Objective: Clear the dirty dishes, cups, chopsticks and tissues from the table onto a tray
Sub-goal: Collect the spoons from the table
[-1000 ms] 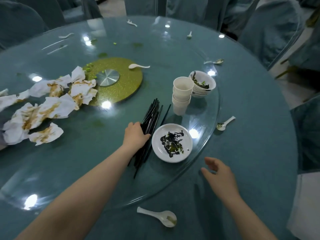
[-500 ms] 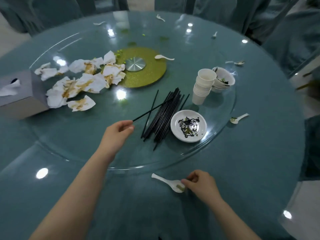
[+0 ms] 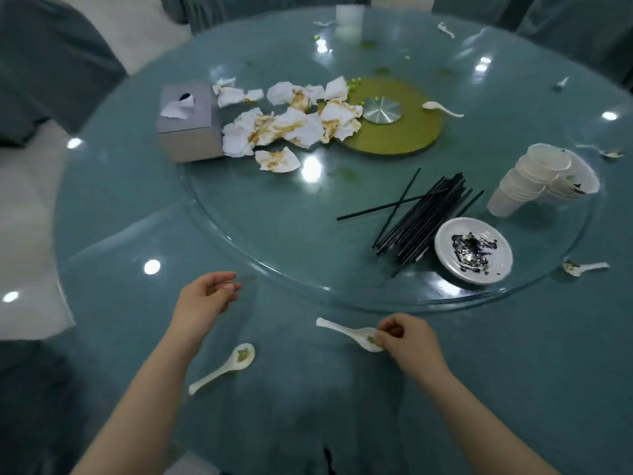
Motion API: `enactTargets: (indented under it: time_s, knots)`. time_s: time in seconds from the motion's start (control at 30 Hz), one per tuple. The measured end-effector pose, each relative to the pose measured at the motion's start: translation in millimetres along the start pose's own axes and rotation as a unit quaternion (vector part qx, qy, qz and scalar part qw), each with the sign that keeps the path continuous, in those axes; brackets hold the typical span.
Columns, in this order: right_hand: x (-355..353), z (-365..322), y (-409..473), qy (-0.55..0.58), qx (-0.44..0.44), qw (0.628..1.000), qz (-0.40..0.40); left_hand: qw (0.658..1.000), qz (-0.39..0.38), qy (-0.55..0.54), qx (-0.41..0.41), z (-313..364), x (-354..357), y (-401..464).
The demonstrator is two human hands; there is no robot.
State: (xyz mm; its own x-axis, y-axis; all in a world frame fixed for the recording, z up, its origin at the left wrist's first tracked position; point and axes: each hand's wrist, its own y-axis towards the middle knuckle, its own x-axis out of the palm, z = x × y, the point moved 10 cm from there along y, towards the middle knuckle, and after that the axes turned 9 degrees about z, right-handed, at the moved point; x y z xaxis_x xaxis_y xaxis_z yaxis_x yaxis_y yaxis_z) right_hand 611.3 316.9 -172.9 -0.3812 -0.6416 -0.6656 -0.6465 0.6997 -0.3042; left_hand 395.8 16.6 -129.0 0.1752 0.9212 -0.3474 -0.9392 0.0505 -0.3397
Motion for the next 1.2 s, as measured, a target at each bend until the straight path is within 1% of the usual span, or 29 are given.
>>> enactTargets:
  time_s: [0.1,0.23,0.37,0.47,0.6,0.67,0.8,0.87,0.93,1.0,1.1,1.2]
  knots:
    - [29.0,-42.4,-7.2,0.003,-0.044,0.999,-0.011,1.0,0.026,-0.001,-0.011,-22.3,-41.5,0.9]
    - [87.4,-103.6,-32.3,-0.02,-0.109,0.992,-0.057,0.998,0.052,0.0,-0.028,-50.8,-97.6,-1.0]
    - [145.0,-142.1,-57.4,-0.089,-0.175,0.974,-0.115,0.997,0.051,0.028,-0.048,-75.7,-135.9,2.9]
    - [173.5,-156.2,-67.0,-0.149,-0.214,0.956,-0.133,0.997,0.045,0.04,-0.056,-89.1,-154.8,3.7]
    - [193.7,-155.5,-70.4,-0.176,-0.198,0.957,-0.115,0.996,0.039,0.059,-0.061,-100.7,-175.8,3.2]
    - [198.3,-152.6,-70.6,-0.166,-0.187,0.963,-0.104,0.996,0.034,0.056,-0.061,-103.0,-181.9,3.9]
    - [202.1,-144.2,-67.4,-0.161,-0.147,0.969,-0.114,0.997,0.026,0.051,-0.053,-97.5,-190.3,9.1]
    - [197.1,-141.4,-65.3,-0.155,-0.125,0.974,-0.107,0.997,0.02,0.053,-0.044,-89.9,-191.2,13.4]
    - [188.0,-141.7,-64.4,-0.134,-0.112,0.98,-0.095,0.997,-0.007,0.072,-0.018,-77.6,-181.3,15.9]
    - [174.3,-143.9,-63.6,-0.101,-0.106,0.986,-0.079,0.994,-0.051,0.092,0.013,-62.4,-159.7,15.6]
    - [142.4,-146.0,-63.5,-0.038,-0.092,0.994,-0.044,0.983,-0.132,0.117,0.046,-38.3,-109.7,7.2]
    - [107.2,-142.0,-60.4,0.01,-0.084,0.996,-0.015,0.963,-0.209,0.153,0.079,-17.8,-49.0,-10.7]
